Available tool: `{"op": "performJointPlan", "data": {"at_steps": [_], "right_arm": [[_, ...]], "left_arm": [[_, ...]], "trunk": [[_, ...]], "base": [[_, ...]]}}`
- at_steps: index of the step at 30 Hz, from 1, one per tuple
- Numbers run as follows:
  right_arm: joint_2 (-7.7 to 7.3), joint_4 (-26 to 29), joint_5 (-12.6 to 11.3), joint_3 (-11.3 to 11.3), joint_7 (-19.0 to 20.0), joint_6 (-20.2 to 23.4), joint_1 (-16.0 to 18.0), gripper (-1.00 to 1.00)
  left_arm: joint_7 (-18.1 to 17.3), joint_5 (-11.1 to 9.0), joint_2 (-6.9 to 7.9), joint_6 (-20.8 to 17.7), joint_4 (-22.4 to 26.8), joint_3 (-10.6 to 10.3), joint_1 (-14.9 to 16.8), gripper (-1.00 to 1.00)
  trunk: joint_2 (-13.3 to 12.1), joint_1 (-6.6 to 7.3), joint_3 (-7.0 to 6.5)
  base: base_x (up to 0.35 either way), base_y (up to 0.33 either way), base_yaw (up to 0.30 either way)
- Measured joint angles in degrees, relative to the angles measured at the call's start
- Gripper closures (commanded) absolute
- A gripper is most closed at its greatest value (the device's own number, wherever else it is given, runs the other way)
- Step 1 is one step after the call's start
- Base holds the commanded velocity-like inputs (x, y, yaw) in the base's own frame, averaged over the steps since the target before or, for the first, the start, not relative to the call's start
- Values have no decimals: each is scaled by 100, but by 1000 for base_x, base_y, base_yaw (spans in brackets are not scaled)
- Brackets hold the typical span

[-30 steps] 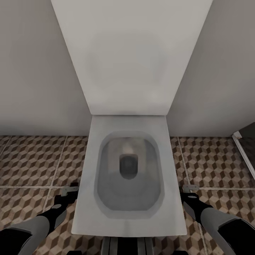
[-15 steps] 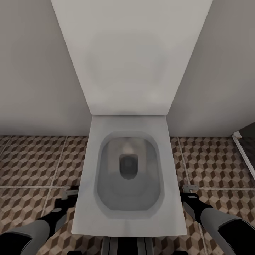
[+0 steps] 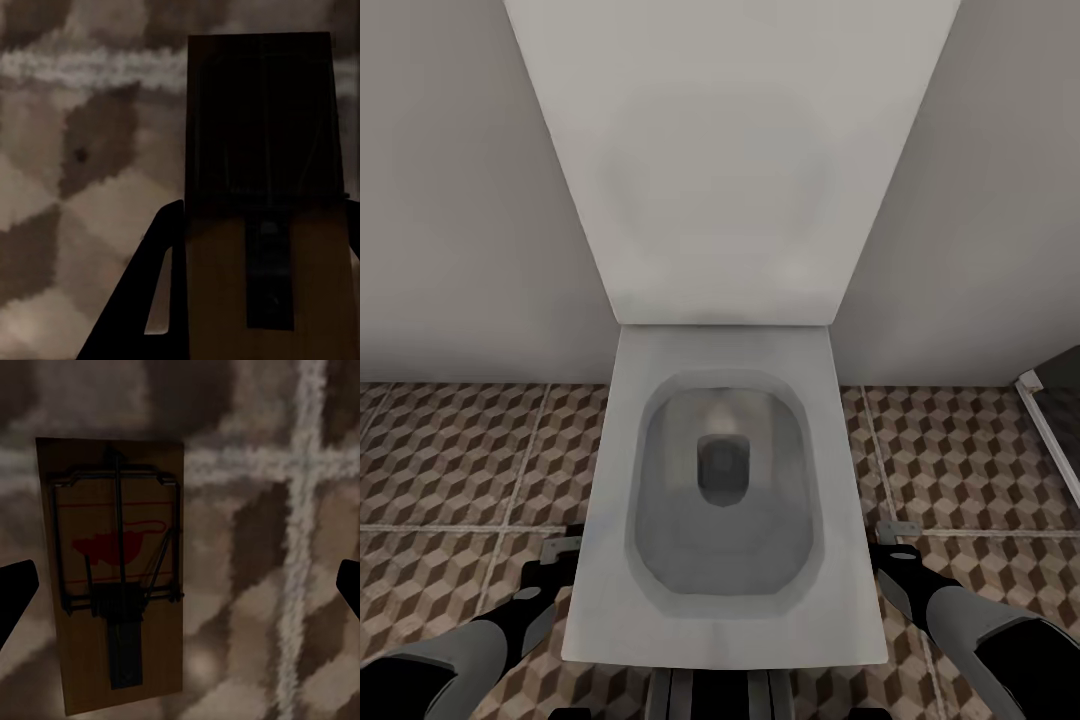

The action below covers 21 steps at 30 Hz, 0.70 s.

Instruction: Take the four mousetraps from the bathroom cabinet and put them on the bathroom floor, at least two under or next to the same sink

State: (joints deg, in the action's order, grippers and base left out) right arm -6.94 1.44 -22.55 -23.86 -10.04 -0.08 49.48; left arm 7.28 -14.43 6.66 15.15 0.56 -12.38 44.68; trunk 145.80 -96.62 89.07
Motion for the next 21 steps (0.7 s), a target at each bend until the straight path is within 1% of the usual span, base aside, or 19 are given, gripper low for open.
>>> {"op": "performJointPlan", "data": {"at_steps": [17,18,19,21], "right_arm": [[0,0,0,-1,0,0,-1,-100],[0,0,0,-1,0,0,-1,-100],[0,0,0,0,0,0,-2,-100],[0,0,0,0,0,0,-3,-100]], "left_arm": [[-5,10,-5,-1,1,-37,-2,100],[-4,10,-5,-1,1,-37,-2,-100],[12,34,-6,-10,-9,-124,-5,-100],[13,34,-6,-18,-10,-127,-3,-100]], "trunk": [[0,0,0],[0,0,0],[0,-1,0],[0,-1,0]], "base": [[0,0,0],[0,0,0],[0,0,0],[0,0,0]]}}
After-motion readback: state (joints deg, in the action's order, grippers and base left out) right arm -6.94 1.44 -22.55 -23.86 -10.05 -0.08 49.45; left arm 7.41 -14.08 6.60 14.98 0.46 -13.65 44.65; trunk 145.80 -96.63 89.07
